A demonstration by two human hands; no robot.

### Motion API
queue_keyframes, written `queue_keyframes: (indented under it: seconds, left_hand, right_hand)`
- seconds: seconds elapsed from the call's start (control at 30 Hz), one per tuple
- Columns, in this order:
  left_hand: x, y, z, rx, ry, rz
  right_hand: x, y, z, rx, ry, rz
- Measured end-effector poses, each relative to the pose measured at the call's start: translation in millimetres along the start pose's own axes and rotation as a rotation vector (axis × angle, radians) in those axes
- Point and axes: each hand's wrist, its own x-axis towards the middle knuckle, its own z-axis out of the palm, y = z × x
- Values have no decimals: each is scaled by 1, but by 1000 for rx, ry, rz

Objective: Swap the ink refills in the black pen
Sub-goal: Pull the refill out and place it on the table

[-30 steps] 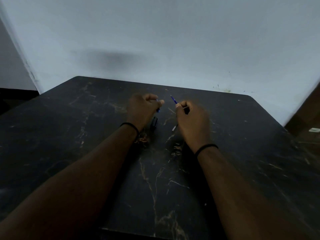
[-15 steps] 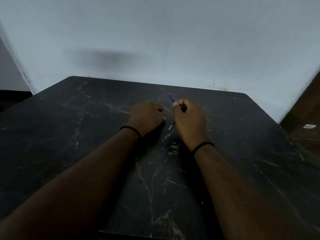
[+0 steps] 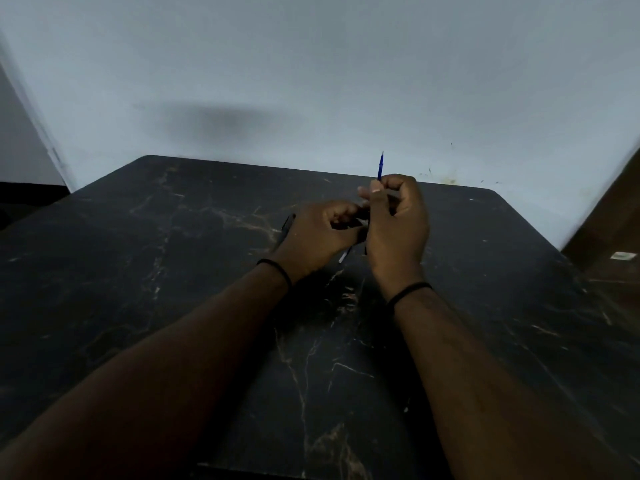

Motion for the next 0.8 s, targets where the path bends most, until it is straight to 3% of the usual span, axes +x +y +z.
queue_keyframes:
  seconds: [0.27,0.47,0.63,0.8]
  left_hand:
    - [0,-3,5,20,66,-8]
    - [-1,1,1,213,133,-2]
    - [3,3,-8,287,154,-119]
    - [2,5,-14,293,238,-140]
  right_hand:
    - [-6,-3,3,16,-130,-12]
    - [-8,-15,2,128,10,-226]
    - [-11,-26,-1,148,62,-487]
    - [-7,-22,-4,55,54,-478]
